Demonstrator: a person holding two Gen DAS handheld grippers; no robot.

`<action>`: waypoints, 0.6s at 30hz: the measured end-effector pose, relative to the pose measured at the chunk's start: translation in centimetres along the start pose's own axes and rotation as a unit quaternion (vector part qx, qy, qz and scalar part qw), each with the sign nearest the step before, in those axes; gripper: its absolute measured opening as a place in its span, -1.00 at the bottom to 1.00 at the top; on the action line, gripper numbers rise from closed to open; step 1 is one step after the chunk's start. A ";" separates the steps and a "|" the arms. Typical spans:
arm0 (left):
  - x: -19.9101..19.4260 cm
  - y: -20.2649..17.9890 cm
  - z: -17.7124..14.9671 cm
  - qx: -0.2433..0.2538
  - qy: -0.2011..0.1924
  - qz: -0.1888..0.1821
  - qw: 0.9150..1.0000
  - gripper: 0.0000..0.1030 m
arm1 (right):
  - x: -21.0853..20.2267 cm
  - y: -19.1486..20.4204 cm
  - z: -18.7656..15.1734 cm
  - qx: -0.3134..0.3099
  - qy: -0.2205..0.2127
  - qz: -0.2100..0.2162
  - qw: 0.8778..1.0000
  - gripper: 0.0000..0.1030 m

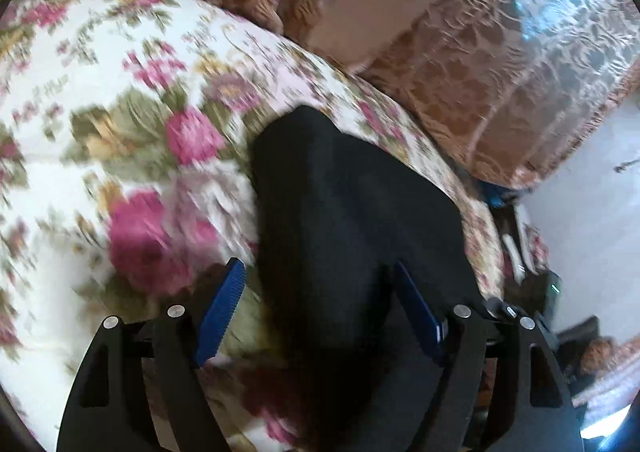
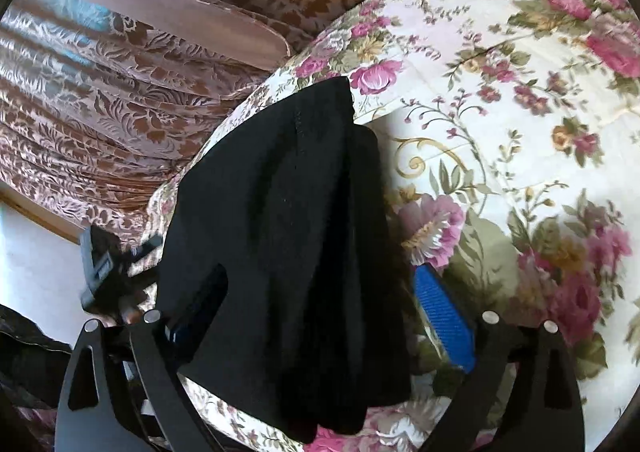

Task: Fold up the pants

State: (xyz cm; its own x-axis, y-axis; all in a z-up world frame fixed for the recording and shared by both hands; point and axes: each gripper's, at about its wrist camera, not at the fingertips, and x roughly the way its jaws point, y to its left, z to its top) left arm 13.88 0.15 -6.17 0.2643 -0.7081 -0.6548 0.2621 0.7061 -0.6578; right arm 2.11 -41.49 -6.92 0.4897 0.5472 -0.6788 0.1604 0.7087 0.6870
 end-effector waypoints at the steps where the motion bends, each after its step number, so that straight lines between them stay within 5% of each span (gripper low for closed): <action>1: 0.4 -0.1 -0.4 0.004 0.009 -0.006 1.000 0.47 | 0.5 -0.3 0.3 -0.001 0.011 0.008 1.000 0.81; 4: 1.9 0.1 -1.1 0.004 0.035 -0.025 0.999 0.47 | 2.3 -0.5 0.7 -0.011 0.046 0.018 0.999 0.48; 6: 2.8 0.3 -1.5 0.000 0.051 -0.040 0.998 0.47 | 3.4 -0.5 0.6 -0.020 0.058 0.021 0.998 0.44; 8: 3.4 0.1 -2.0 0.001 0.061 -0.062 0.996 0.23 | 3.7 -0.5 0.6 -0.033 0.060 0.029 0.997 0.41; 13: 2.4 -0.8 -2.6 0.016 0.028 -0.082 0.996 -0.19 | 3.5 0.3 0.4 -0.053 0.055 0.035 0.996 0.00; 18: 0.0 -2.5 -2.2 0.047 -0.004 -0.095 0.994 -0.25 | 2.3 3.1 1.2 -0.096 0.046 0.023 0.994 -0.14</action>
State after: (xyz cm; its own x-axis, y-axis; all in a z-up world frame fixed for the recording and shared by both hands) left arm 11.14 -1.59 -5.33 0.2093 -0.8290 -0.5186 0.3940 0.5569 -0.7312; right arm 4.73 -38.56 -6.11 0.4112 0.6131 -0.6746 -0.0307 0.7489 0.6620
